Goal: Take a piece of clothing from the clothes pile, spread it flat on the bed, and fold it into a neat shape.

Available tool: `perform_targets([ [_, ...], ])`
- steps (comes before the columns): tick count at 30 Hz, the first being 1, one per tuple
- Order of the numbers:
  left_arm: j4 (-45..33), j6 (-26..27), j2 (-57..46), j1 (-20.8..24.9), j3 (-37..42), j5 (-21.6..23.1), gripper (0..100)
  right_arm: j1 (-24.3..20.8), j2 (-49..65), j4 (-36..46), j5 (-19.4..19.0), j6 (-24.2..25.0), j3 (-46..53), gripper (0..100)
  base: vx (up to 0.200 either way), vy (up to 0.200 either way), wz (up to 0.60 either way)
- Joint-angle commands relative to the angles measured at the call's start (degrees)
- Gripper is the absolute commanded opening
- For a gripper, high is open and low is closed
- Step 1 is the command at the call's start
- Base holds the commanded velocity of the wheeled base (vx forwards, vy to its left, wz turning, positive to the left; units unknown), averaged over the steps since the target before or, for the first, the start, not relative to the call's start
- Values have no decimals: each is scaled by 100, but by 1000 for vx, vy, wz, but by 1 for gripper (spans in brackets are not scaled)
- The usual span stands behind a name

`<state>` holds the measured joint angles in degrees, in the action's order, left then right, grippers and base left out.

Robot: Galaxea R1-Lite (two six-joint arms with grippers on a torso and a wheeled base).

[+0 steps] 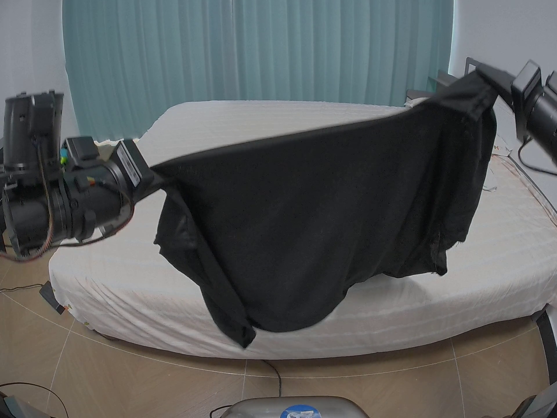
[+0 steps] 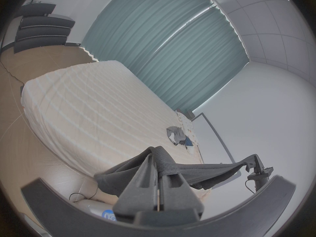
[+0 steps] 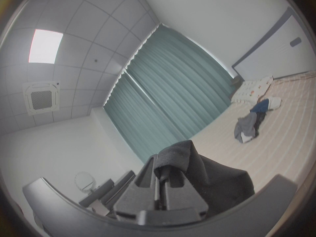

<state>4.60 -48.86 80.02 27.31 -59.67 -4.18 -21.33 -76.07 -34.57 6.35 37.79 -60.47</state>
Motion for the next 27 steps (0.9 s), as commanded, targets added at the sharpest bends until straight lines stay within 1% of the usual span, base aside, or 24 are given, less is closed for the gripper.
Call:
perform_targets([
  [1,-1066,-387,1332,-569,-1908,31,0,859,-1481,1172,191,53,-2162,0,0,0,0],
  [3,-1092,-484,1692,-656,-2101,31,0,850,-1850,1190,358,53,-2382,0,0,0,0],
  [4,-1084,-625,2079,-718,-2330,31,0,841,-2237,1146,516,53,-2567,0,0,0,0],
  [5,-1084,-625,2079,-718,-2330,31,0,841,-2237,1146,516,53,-2567,0,0,0,0],
  [6,-1092,-765,2466,-823,-2620,49,0,850,-2624,1119,595,53,-2760,0,200,0,0],
  [8,-1092,-792,2598,-859,-2708,58,0,859,-2755,1084,595,53,-2848,0,200,0,0],
  [10,-1075,-801,3046,-885,-2962,58,0,938,-3204,944,622,53,-3173,0,200,0,0],
  [12,-1075,-801,3046,-885,-2962,58,0,938,-3204,944,622,53,-3173,0,200,0,0],
  [13,-1075,-801,3389,-894,-3261,58,0,991,-3643,724,630,62,-3490,0,200,0,0],
  [14,-1075,-801,3477,-894,-3349,58,0,1000,-3757,627,630,62,-3551,0,200,0,0],
  [15,-1075,-801,3477,-894,-3349,58,0,1000,-3757,627,630,62,-3551,0,200,0,0],
  [17,-1031,-809,3872,-947,-3701,49,0,982,-4126,276,630,62,-3621,0,200,0,0],
  [19,-1031,-809,3960,-955,-3789,49,0,973,-4197,205,630,62,-3613,0,200,0,0],
  [20,-1022,-818,4215,-990,-4035,40,0,956,-4364,47,657,62,-3595,0,200,0,0],
  [23,-1022,-827,4470,-1034,-4307,40,0,947,-4531,-50,692,62,-3604,0,200,0,0],
  [24,-1031,-827,4707,-1043,-4562,31,0,947,-4663,-120,718,62,-3604,0,200,0,0],
  [25,-1031,-827,4725,-1043,-4580,31,0,947,-4671,-120,718,62,-3604,0,200,0,0],
  [27,-1066,-827,5076,-1043,-4975,40,0,947,-4900,-287,727,53,-3604,0,200,0,0],
])
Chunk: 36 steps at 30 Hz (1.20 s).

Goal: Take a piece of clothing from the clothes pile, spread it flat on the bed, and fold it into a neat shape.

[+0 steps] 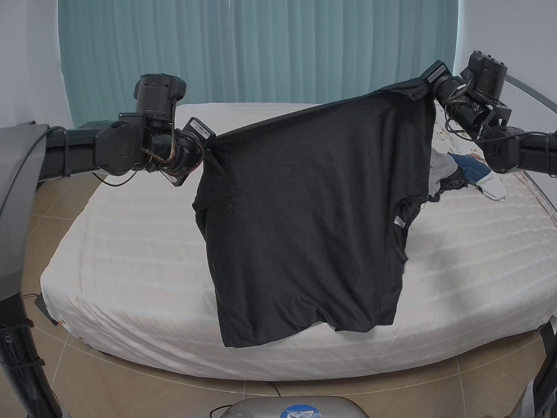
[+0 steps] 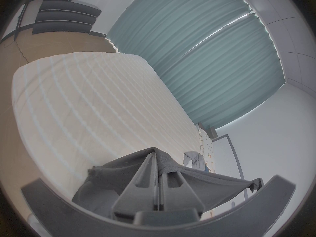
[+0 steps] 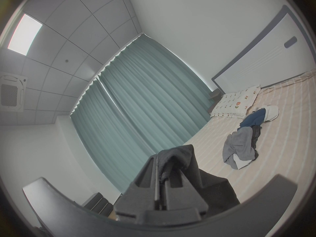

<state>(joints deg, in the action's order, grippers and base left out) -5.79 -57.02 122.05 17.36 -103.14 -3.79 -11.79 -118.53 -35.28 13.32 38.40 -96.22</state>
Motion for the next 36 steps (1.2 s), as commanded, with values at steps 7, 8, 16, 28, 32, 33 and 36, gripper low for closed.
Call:
perform_targets([
  [7,17,-3,1629,31,-1145,-69,0,-25,-1216,-515,65,-8,68,0,200,0,0],
  [8,17,-3,1629,31,-1145,-69,0,-25,-1216,-515,65,-8,68,0,200,0,0],
  [16,368,6,2323,31,-1145,-113,0,-25,-2245,-594,294,1,51,0,0,0,0],
  [28,1019,-231,3026,31,-1145,-306,100,-157,-3124,-770,320,-17,16,100,0,0,0],
  [32,1036,-196,3193,13,-1145,-526,100,-157,-3379,-735,320,-26,42,100,0,0,0],
  [33,957,-152,3220,4,-1145,-553,100,-140,-3405,-682,329,-43,95,100,0,0,0],
  [36,-27,129,3184,-92,-1145,-579,100,-25,-3379,-524,302,-87,394,100,0,0,0],
])
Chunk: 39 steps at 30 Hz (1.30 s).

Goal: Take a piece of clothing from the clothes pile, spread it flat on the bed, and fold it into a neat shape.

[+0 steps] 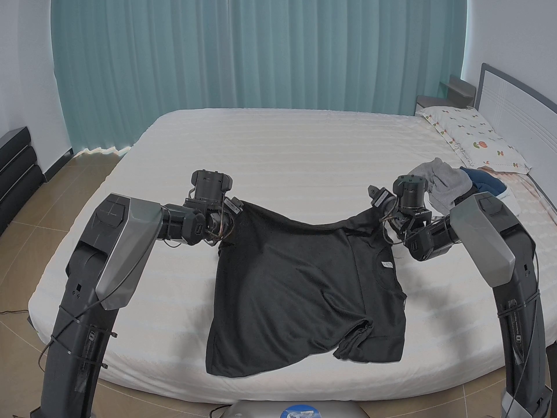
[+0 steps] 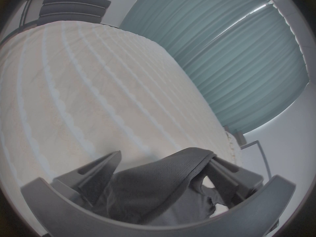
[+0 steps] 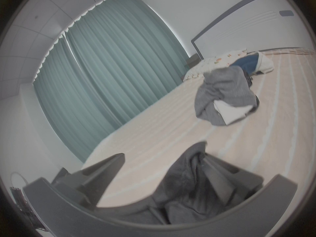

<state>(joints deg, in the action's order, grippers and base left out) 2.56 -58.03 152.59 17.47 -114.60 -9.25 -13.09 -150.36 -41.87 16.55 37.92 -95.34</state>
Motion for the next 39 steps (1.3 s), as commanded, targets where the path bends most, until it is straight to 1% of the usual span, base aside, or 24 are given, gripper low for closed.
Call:
perform_targets([
  [1,-1100,283,122,-139,1,-33,100,149,-169,180,-56,-40,394,100,0,0,0],
  [2,-1548,327,69,-218,1,2,100,272,-108,232,-109,-40,561,100,0,0,0],
  [3,-1680,310,16,-270,1,46,100,360,-29,241,-144,-40,631,100,0,0,0],
  [5,-1777,301,-98,-464,1,82,100,553,147,241,-328,-31,824,100,0,0,0],
  [6,-1777,301,-98,-464,1,82,100,553,147,241,-328,-31,824,100,0,0,0],
  [7,-1794,301,-151,-552,8,152,100,659,270,241,-478,-31,965,100,0,0,0],
  [9,-1900,292,-370,-727,61,521,100,782,543,259,-777,-13,1316,100,0,0,0],
  [13,-2401,292,-783,-868,325,1215,100,852,912,171,-1067,57,1967,100,0,0,0],
  [14,-2409,292,-810,-877,342,1242,100,852,921,171,-1075,57,2002,100,0,0,0],
  [16,-2436,310,-1258,-982,887,1813,100,905,1281,162,-1471,224,2582,100,0,0,0],
  [18,-2374,362,-1530,-1017,1353,2059,100,958,1545,162,-1822,409,2899,100,0,0,0],
  [19,-2269,362,-1645,-1026,1573,2129,100,984,1685,162,-1989,488,3048,100,0,0,0],
  [21,-1952,362,-1820,-1053,2030,2173,100,1046,1896,162,-2174,602,3224,100,0,0,0],
  [24,-1381,362,-2075,-1053,2821,2191,100,1151,2081,162,-2236,734,3338,100,0,0,0],
  [25,-1381,362,-2075,-1053,2821,2191,100,1151,2081,162,-2236,734,3338,100,0,0,0],
  [26,-942,354,-2295,-1017,3392,2200,100,1169,2177,180,-2244,743,3558,100,0,0,0],
  [29,-318,310,-2726,-973,4289,2340,100,1116,2459,171,-2403,725,4208,100,0,0,0],
  [30,-291,310,-2743,-973,4324,2349,100,1116,2476,171,-2420,716,4243,100,0,0,0],
  [31,16,292,-2954,-930,4789,2402,100,1090,2661,118,-2613,690,4727,100,0,0,0],
  [33,271,274,-3121,-798,5273,2349,100,1028,2898,-242,-2886,690,5342,100,0,0,0],
  [34,271,274,-3121,-798,5273,2349,100,1028,2898,-242,-2886,690,5342,100,0,0,0],
  [35,438,116,-3279,-736,5616,2332,100,993,3004,-761,-3114,699,5843,100,0,0,0],
  [36,544,-16,-3350,-727,5765,2358,100,966,3030,-981,-3202,681,6098,100,0,0,0],
  [39,1036,-323,-3482,-657,6213,2393,100,879,3030,-1578,-3281,584,6783,100,0,0,0],
])
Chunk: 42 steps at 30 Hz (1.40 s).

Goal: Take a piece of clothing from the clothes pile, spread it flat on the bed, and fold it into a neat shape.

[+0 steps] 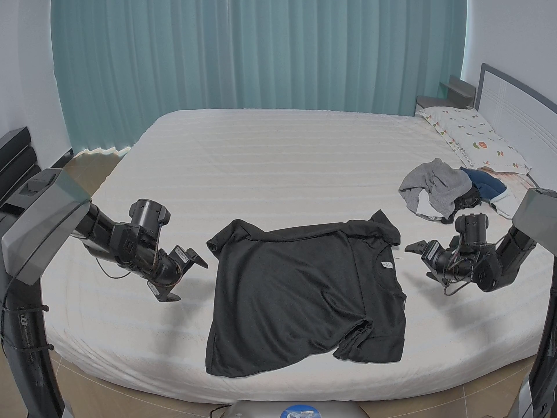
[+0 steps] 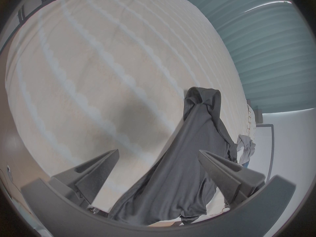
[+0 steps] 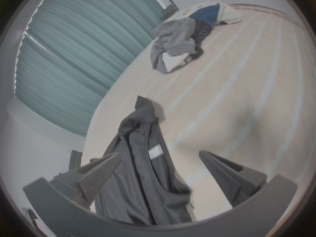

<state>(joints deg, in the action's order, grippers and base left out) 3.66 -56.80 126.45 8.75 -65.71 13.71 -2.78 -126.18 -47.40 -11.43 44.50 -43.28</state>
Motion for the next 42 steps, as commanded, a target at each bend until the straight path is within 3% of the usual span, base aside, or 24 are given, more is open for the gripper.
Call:
perform_targets([
  [1,1102,-438,-868,241,1455,88,100,-153,595,-1131,-491,-125,1700,100,0,0,0],
  [7,1946,-394,-798,452,2150,35,100,-232,410,-1272,-518,-143,1963,100,0,0,0],
  [11,2148,-385,-824,628,2537,-79,100,-302,349,-1272,-518,-134,2069,100,-150,0,0],
  [22,2341,-341,-780,759,2686,-273,100,-487,156,-1290,-500,-161,2157,100,-164,0,0],
  [25,2341,-209,-727,830,2695,-501,100,-487,138,-1290,-500,-161,2157,100,0,0,0],
  [28,2429,169,-402,1155,2686,-1134,100,-495,147,-1290,-500,-143,2113,100,0,0,0],
  [42,2790,433,64,1990,2879,-2013,100,-583,156,-1290,-482,-125,2078,100,0,0,0],
])
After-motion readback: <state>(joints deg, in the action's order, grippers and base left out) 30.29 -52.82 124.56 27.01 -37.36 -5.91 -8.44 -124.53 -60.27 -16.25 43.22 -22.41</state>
